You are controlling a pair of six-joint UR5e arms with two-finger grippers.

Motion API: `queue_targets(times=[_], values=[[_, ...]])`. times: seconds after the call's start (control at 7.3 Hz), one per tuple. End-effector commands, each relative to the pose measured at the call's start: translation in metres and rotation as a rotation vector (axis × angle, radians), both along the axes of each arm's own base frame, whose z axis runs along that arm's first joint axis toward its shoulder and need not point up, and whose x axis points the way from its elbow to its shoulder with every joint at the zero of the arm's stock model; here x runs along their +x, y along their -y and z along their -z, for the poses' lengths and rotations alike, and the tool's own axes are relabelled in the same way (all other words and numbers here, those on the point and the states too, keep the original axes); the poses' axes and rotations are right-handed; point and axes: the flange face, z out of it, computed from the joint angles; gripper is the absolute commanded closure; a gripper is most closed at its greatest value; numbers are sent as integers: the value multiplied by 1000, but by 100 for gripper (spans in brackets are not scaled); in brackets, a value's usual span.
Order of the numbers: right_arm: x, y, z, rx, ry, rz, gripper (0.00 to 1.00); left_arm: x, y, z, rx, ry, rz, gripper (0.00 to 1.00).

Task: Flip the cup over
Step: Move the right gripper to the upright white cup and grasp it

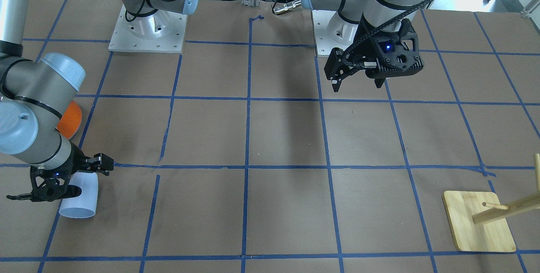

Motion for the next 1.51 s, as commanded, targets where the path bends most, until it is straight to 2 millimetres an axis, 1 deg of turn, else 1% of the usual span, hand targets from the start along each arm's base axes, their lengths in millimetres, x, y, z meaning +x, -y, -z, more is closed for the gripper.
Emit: queue_targets(times=[0.0, 0.14, 0.27, 0.41, 0.68, 0.82, 0.96, 1.1, 1.23, 1.37], values=[[-6, 6, 8, -43, -10, -32, 0, 0, -1, 1, 3, 1, 1, 0], [-12, 9, 16, -52, -18, -22, 0, 0, -1, 1, 1, 1, 0, 0], [-19, 13, 30, -61, -19, -8, 0, -1, -1, 1, 3, 1, 3, 0], [-22, 18, 35, -89, -26, -2, 0, 0, -1, 1, 3, 1, 0, 0], [-22, 20, 47, -76, -20, 6, 0, 0, -1, 1, 3, 1, 0, 0], [-22, 22, 49, -91, -22, 10, 5, 0, -1, 2, 4, 1, 0, 0], [-23, 25, 46, -115, -31, 15, 49, 0, -1, 2, 4, -1, 0, 0], [-24, 26, 47, -114, -33, 15, 80, 0, -1, 1, 3, 1, 0, 0], [-24, 26, 45, -116, -33, 15, 100, 0, -1, 2, 4, -1, 0, 0], [-23, 26, 42, -120, -31, 7, 100, 0, -1, 2, 4, 1, 0, 0]])
